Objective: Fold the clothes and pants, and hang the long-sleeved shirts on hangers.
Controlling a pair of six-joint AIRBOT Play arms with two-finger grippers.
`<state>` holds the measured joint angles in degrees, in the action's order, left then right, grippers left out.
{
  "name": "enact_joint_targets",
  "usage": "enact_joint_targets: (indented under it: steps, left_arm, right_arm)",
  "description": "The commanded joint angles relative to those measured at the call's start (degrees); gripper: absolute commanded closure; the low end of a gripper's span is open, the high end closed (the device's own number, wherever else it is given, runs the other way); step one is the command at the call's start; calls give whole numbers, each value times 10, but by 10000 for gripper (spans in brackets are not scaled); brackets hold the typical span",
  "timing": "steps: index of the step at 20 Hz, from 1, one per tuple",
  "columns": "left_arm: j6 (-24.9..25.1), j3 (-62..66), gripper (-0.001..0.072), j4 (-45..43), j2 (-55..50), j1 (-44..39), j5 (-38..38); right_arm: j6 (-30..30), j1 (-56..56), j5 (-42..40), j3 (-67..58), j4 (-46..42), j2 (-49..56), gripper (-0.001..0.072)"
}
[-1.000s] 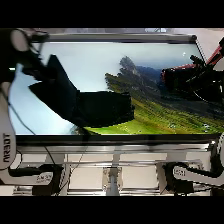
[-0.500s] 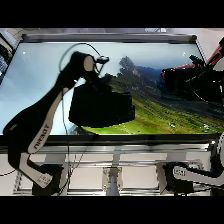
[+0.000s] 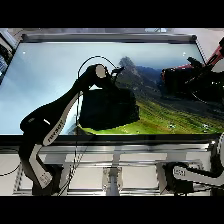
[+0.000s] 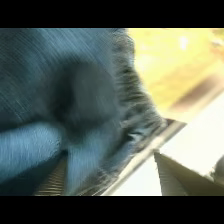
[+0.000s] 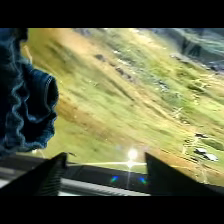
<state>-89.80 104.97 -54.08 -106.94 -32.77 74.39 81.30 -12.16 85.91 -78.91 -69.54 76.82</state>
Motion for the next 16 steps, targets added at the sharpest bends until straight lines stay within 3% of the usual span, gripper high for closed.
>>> enact_joint_targets:
  steps: [1, 5, 9, 10, 12, 14, 15, 16]
  left_arm:
    - [69, 0, 93, 90, -7, 6, 2]
    - [113, 0, 93, 216, -7, 19, 32]
    - [115, 0, 93, 244, -7, 9, 56]
    - [138, 0, 101, 287, -4, 6, 56]
    - [195, 0, 353, 384, 11, 12, 48]
    - [202, 0, 369, 380, 45, 39, 32]
    - [190, 0, 369, 345, 66, 58, 30]
    - [153, 0, 369, 280, 91, 82, 30]
  right_arm:
    - [-42, 1, 0, 24, 56, 0, 94]
    - [-60, 1, -20, 43, 116, 1, 94]
    - [-61, 26, -55, 43, 135, 1, 95]
    - [-61, 40, -68, 43, 135, 1, 96]
    - [-62, 77, -95, 43, 135, 2, 98]
    - [-62, 133, -131, 43, 132, 2, 111]
    - [-62, 162, -152, 43, 128, 5, 170]
    - [-62, 195, -176, 43, 116, 9, 285]
